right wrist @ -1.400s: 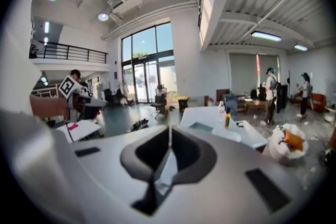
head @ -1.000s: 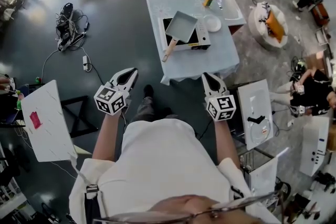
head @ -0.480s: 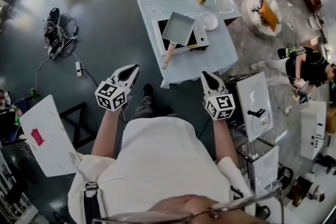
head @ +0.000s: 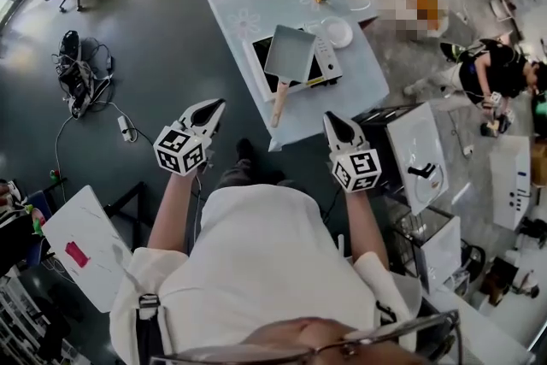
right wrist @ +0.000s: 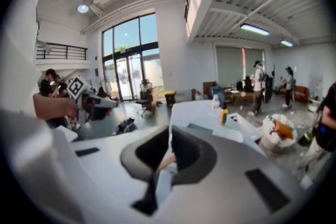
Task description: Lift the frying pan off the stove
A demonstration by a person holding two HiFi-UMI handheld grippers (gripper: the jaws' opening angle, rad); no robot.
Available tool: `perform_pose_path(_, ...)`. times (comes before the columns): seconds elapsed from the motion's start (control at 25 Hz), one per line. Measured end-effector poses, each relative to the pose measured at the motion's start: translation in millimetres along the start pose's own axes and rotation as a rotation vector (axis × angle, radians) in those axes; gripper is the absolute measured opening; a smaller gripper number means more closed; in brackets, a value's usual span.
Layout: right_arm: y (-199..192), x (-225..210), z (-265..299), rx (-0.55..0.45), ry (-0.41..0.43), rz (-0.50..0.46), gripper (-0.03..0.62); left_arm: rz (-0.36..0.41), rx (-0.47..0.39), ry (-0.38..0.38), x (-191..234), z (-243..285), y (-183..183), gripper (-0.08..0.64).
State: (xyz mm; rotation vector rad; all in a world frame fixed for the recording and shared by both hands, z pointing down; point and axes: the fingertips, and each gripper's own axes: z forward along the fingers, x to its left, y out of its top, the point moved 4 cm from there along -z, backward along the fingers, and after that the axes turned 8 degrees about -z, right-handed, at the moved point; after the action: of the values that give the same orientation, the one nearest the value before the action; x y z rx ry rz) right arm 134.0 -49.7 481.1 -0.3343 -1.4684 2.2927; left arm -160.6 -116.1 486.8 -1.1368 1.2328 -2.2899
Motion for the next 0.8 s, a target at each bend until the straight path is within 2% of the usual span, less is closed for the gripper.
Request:
perform_pose_path(0.4,7,5,30,0.046,-0.074,0.039,0.035,-0.001,0.093,-0.110,39,42,19,0.031)
perform_pose_path(0.8,1,6,49,0.083,-0.105,0.089,0.035,0.004,0.179,-0.193,54,77,18,0.031)
